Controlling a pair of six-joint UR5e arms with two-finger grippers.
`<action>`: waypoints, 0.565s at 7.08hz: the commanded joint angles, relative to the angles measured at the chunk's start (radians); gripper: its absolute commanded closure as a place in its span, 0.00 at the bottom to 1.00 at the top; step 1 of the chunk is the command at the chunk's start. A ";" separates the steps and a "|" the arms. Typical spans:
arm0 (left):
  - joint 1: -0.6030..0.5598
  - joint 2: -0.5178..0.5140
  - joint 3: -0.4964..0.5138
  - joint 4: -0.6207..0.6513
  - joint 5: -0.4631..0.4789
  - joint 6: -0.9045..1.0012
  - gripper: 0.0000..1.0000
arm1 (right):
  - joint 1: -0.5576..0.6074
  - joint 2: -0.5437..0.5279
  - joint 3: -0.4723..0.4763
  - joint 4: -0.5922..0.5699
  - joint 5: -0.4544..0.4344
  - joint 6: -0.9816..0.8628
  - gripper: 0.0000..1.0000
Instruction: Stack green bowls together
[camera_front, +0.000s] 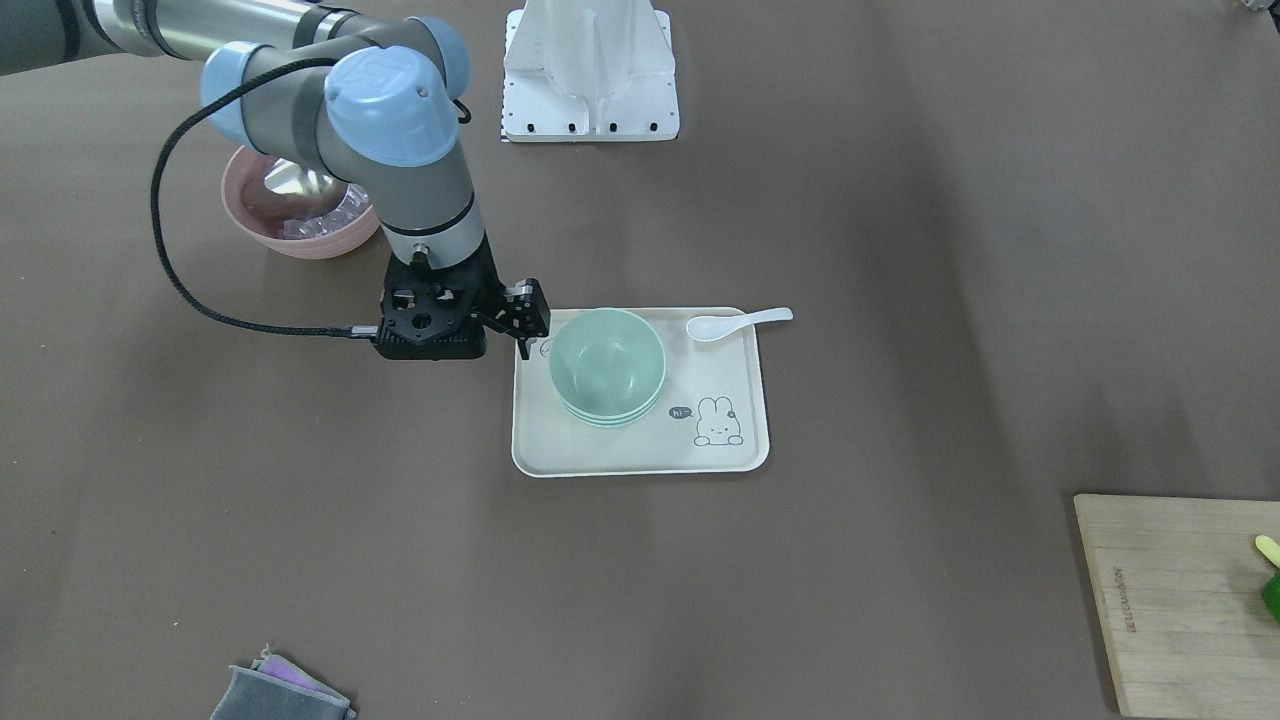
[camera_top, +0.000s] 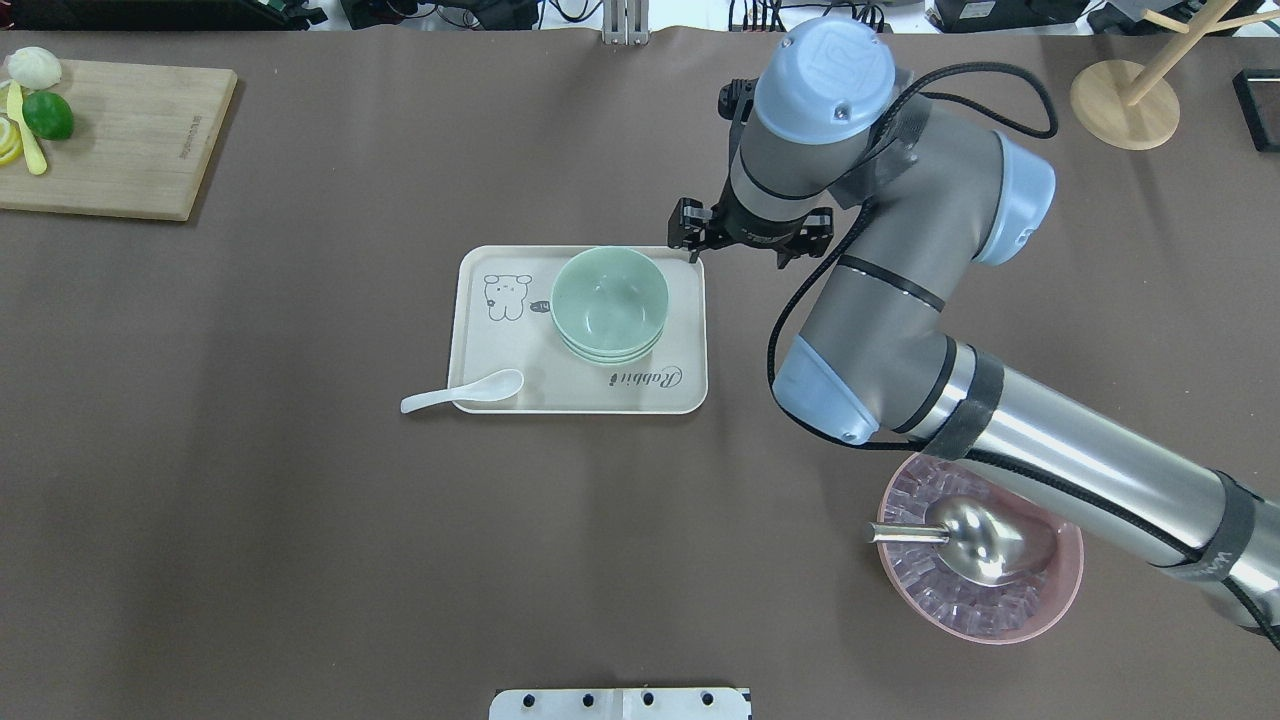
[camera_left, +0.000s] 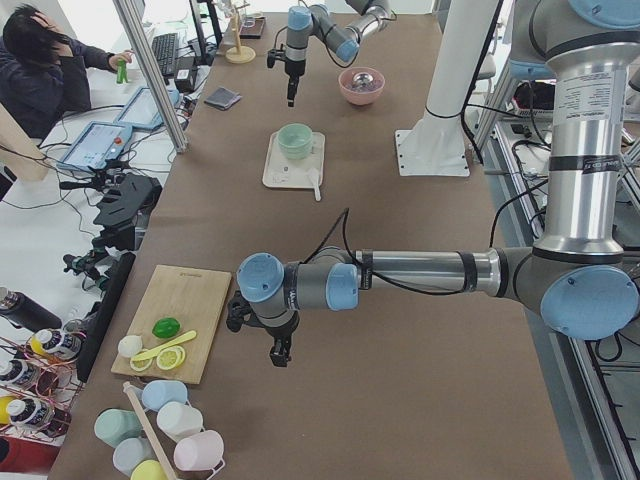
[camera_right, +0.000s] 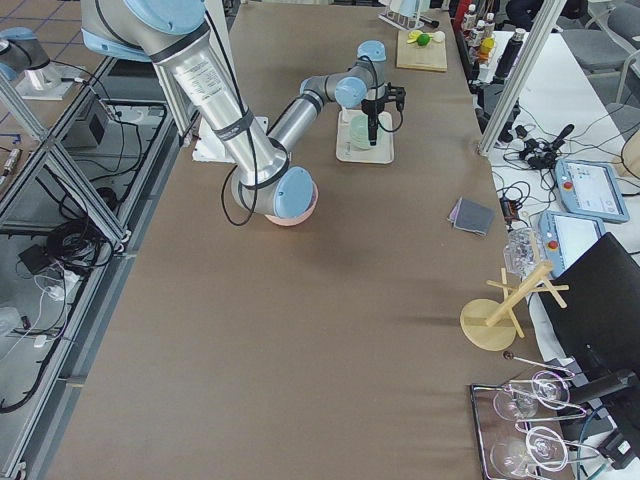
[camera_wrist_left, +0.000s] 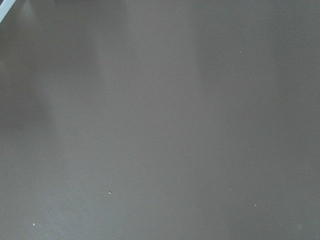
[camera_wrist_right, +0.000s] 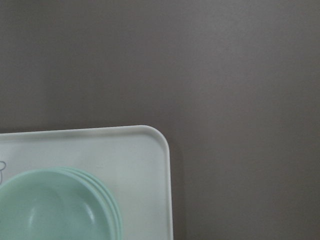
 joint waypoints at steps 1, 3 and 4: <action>-0.027 0.043 -0.066 0.061 0.010 -0.002 0.01 | 0.133 -0.120 0.049 -0.027 0.068 -0.274 0.00; -0.027 0.054 -0.073 0.058 0.045 0.001 0.01 | 0.250 -0.320 0.131 -0.023 0.105 -0.506 0.00; -0.027 0.054 -0.071 0.058 0.045 0.001 0.01 | 0.281 -0.448 0.203 -0.023 0.104 -0.577 0.00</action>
